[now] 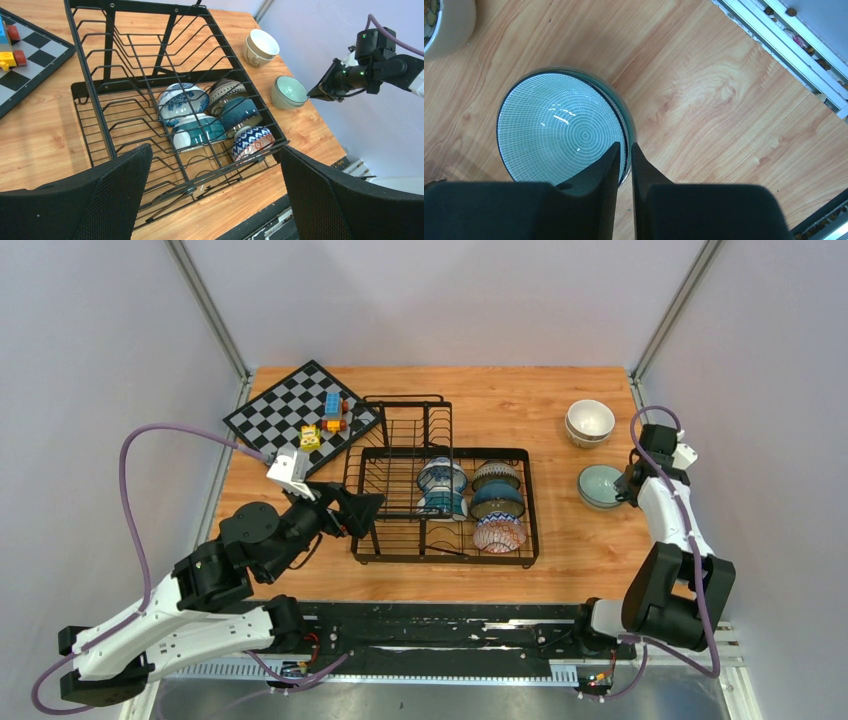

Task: Unload the bowls from the dish rack
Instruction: Place the bowl with the bowl.

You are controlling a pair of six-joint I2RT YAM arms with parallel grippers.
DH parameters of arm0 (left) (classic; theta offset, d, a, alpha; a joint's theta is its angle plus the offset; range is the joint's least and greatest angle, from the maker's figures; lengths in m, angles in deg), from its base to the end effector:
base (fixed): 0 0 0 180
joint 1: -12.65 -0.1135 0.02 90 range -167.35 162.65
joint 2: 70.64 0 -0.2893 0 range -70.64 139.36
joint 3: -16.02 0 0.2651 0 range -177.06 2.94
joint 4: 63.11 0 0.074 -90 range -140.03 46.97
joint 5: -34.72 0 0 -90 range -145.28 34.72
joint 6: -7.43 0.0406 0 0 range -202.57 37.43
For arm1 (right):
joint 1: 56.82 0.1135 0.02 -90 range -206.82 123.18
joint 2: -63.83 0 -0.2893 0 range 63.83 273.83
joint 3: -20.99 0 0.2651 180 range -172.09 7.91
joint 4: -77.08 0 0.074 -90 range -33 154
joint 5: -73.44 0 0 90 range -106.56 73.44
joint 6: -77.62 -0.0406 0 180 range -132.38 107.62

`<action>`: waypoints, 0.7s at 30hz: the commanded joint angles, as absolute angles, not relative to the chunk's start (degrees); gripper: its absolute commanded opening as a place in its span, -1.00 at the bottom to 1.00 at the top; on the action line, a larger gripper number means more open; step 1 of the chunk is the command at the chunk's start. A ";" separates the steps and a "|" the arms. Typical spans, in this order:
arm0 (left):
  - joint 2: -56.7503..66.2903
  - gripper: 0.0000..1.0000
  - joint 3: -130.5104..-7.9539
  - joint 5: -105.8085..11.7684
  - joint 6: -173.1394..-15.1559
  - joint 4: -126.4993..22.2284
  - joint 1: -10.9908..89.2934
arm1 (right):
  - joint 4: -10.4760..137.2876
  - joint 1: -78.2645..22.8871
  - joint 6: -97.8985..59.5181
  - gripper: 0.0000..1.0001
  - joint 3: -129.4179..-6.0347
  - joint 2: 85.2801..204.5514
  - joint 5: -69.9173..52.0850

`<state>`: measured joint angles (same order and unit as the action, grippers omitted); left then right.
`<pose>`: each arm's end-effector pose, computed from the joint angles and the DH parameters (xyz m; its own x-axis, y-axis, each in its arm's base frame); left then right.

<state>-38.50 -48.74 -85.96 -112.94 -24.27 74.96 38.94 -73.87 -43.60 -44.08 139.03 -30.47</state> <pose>0.0679 -0.0848 0.3985 -0.3093 -0.3464 -0.8856 0.4282 0.7808 -0.4549 0.2673 -0.0922 0.2619 -0.3834 0.6438 -0.6622 0.7440 0.6401 0.1916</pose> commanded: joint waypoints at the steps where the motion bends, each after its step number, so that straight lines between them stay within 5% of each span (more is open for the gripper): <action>1: -38.12 1.00 -47.86 -86.76 -112.80 -25.53 74.62 | 39.38 -74.64 -43.17 -0.68 -43.54 140.20 -29.83; 21: -38.23 1.00 -47.60 -86.55 -113.12 -25.35 74.59 | 40.09 -75.44 -42.88 -0.80 -42.60 141.52 -29.23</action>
<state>-38.50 -48.50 -85.96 -112.98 -24.27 74.96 40.25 -74.51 -43.23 -43.51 140.85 -29.62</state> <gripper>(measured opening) 0.997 0.103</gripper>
